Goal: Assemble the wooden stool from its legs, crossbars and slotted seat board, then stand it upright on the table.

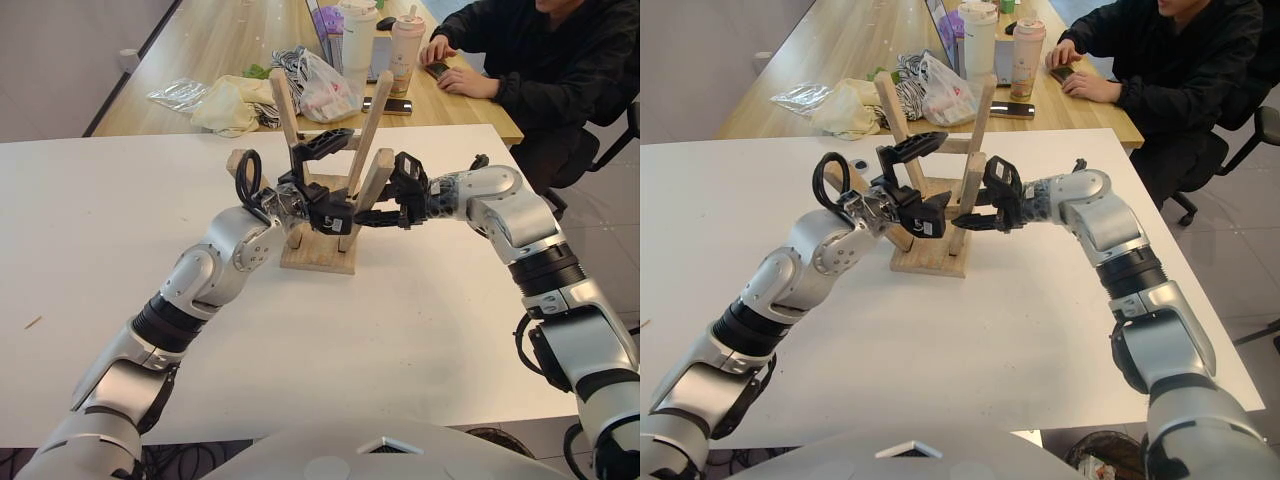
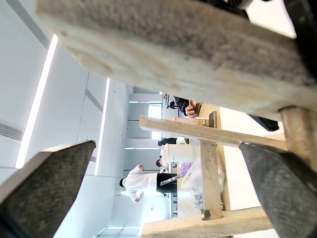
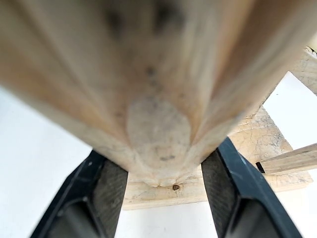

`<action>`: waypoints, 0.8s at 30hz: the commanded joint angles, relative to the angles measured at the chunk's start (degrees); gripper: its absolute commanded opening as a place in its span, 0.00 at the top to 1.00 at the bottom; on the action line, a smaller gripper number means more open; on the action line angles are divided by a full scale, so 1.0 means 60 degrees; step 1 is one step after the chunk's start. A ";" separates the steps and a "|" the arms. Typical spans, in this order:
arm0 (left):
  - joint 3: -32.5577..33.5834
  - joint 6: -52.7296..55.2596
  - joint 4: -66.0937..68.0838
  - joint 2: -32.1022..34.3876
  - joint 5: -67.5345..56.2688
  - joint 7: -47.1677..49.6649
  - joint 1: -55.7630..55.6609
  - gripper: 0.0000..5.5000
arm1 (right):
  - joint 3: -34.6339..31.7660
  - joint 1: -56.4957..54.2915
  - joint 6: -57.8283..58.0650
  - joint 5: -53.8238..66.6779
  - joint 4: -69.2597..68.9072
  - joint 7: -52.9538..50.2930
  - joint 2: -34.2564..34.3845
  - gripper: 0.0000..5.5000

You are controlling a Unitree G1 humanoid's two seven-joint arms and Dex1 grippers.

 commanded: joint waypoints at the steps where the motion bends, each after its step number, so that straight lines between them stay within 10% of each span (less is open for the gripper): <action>1: -0.1160 0.0278 0.1916 0.1009 0.0780 -0.1620 0.1996 0.02 | 0.1098 0.0564 0.1169 -0.1512 0.0579 -0.0419 -0.0119 0.63; 15: -0.1772 0.0176 0.2944 0.0399 0.0727 -0.1515 0.2649 0.02 | 0.4080 -0.1276 -0.0580 -0.3667 0.3787 0.0510 0.0958 0.63; 24: 0.1837 0.3000 -0.0442 -0.0019 -0.5524 -0.4504 0.0037 0.02 | 0.1033 -0.0319 -0.0630 -0.0738 0.3349 0.0267 0.0758 0.63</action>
